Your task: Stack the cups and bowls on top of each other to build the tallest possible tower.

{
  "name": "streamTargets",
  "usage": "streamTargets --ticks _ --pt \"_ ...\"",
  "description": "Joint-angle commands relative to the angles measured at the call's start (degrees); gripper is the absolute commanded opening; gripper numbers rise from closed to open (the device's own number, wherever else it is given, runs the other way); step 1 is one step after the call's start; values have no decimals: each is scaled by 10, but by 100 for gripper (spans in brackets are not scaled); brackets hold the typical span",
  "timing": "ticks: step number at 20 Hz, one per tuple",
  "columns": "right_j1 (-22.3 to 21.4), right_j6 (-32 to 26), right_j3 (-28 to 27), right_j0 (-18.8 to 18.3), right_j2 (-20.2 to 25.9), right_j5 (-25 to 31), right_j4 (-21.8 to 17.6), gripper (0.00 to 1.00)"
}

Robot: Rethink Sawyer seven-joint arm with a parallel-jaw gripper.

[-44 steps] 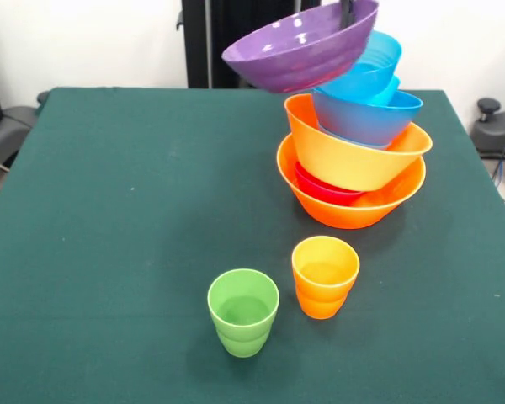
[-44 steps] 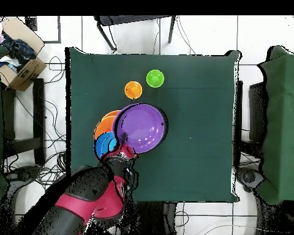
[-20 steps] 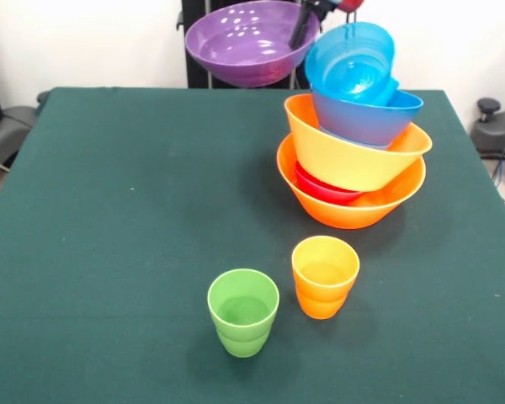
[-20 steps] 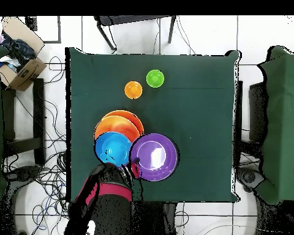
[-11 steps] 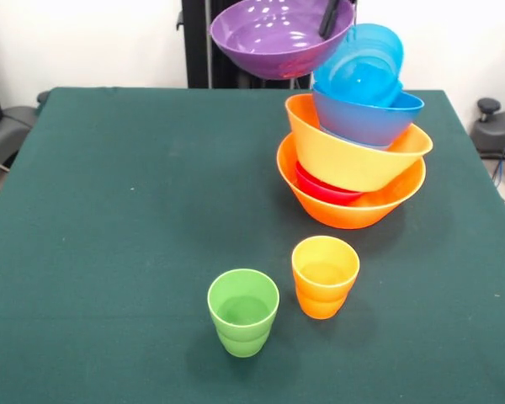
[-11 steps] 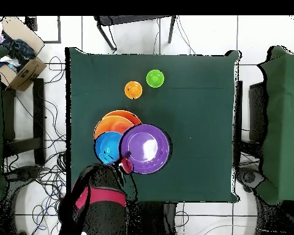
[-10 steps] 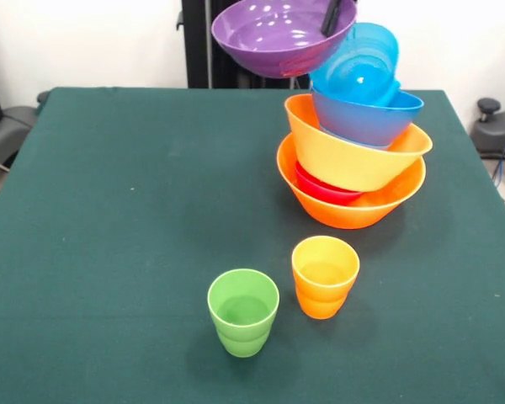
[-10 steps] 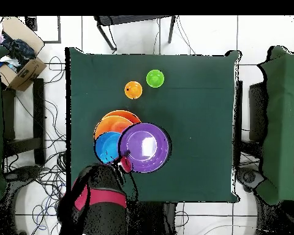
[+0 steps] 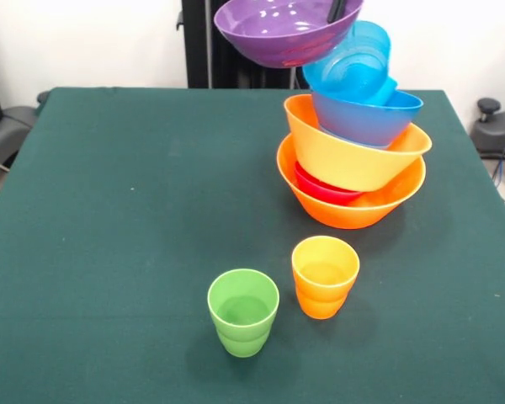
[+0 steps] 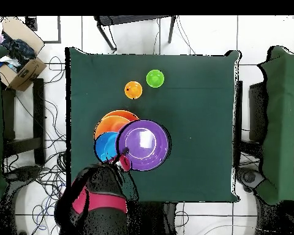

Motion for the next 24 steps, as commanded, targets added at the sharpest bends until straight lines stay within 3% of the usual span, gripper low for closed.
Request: streamTargets --ticks 1,12,24 --pt "0 -118 27 -10 38 61 -12 0" --pt "18 -107 12 3 60 70 -7 0" --pt "47 -52 -15 38 46 70 -31 0"
